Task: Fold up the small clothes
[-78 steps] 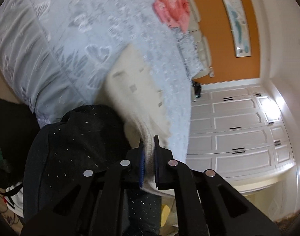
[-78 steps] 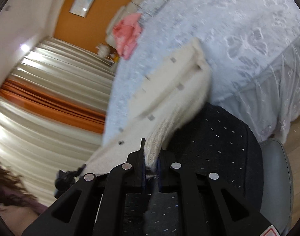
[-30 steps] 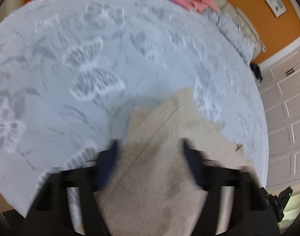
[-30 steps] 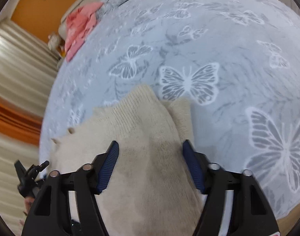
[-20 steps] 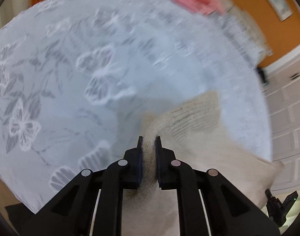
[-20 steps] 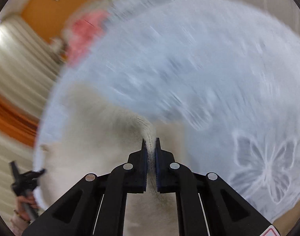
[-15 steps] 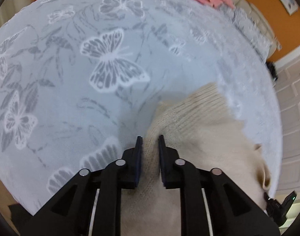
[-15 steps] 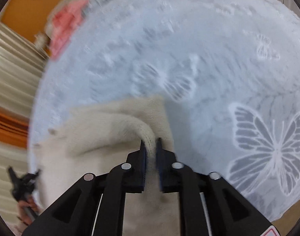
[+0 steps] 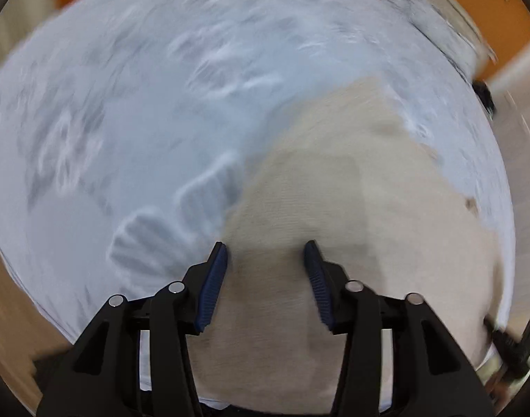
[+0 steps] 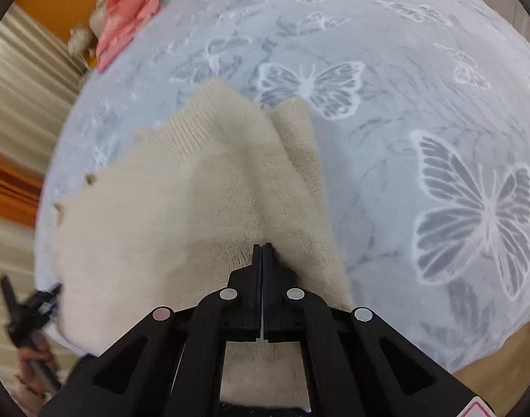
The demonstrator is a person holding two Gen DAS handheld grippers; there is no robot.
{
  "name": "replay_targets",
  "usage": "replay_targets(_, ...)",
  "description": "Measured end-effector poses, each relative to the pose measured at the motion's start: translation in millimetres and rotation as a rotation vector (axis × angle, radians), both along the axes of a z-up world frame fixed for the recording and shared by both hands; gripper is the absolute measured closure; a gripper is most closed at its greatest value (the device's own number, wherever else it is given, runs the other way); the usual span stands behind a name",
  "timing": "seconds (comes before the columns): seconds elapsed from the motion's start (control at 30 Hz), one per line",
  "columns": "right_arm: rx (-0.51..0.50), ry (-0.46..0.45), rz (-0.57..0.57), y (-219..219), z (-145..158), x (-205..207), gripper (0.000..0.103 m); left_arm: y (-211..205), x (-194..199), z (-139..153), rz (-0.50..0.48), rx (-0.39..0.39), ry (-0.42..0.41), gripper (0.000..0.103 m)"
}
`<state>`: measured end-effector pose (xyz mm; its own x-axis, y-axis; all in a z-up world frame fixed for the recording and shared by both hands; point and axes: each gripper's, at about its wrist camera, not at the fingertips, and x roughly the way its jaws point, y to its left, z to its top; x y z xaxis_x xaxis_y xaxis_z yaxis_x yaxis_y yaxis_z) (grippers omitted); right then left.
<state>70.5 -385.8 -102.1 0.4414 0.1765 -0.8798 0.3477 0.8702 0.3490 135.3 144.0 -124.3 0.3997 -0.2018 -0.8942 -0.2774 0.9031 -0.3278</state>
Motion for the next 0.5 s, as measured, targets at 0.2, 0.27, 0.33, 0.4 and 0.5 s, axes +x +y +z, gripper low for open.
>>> replay_targets(0.2, -0.054, -0.05, 0.001, 1, 40, -65, 0.038, 31, -39, 31, 0.046, -0.116, -0.046, 0.03)
replay_targets(0.27, 0.018, -0.034, -0.036, -4, 34, -84, 0.036, 42, -58, 30, 0.098, -0.188, -0.038, 0.018)
replay_targets(0.33, 0.182, -0.004, -0.119, -15, 12, -104, 0.036, 51, -74, 18, 0.154, -0.286, -0.01, 0.017)
replay_targets(0.4, 0.332, 0.003, -0.195, -23, -8, -120, 0.036, 55, -83, 5, 0.217, -0.387, 0.026, 0.017)
replay_targets(0.5, 0.48, -0.016, -0.236, -19, -25, -115, 0.036, 45, -84, -10, 0.265, -0.472, 0.058, 0.017)
